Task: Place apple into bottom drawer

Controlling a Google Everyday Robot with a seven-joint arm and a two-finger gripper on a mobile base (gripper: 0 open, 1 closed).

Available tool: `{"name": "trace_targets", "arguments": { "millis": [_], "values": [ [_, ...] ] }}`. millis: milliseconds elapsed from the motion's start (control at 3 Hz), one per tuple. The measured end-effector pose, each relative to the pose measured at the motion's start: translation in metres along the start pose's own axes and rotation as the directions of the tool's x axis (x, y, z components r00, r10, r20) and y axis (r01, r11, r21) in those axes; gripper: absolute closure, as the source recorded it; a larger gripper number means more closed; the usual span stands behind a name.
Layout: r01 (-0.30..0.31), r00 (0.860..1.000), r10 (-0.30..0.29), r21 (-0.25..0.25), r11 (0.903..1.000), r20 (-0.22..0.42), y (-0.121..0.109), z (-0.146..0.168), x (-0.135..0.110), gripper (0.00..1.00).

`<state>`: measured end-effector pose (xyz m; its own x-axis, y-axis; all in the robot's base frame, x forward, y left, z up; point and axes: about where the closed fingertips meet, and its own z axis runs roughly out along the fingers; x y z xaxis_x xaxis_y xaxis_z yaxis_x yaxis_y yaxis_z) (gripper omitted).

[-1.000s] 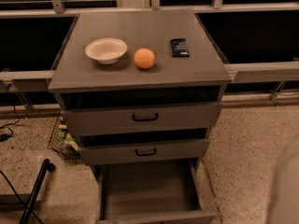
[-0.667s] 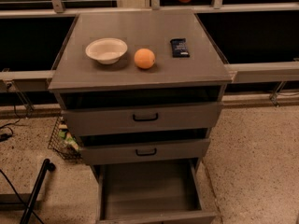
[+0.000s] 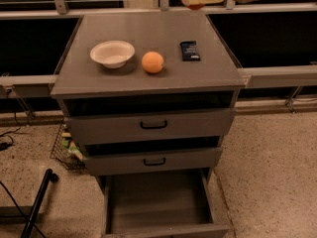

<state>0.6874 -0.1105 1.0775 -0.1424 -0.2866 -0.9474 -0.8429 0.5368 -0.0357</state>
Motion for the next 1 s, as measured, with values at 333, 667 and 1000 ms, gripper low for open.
{"name": "trace_targets", "arguments": {
  "millis": [333,667,1000],
  "values": [
    [0.025,0.998,-0.027,-0.042,0.9988,-0.053,0.024,-0.01,0.024,1.0],
    [0.058,0.992,-0.067,-0.088,0.9945,-0.102,0.048,-0.023,0.053,1.0],
    [0.091,0.985,-0.108,-0.127,0.9878,-0.135,0.069,-0.031,0.078,1.0]
  ]
}}
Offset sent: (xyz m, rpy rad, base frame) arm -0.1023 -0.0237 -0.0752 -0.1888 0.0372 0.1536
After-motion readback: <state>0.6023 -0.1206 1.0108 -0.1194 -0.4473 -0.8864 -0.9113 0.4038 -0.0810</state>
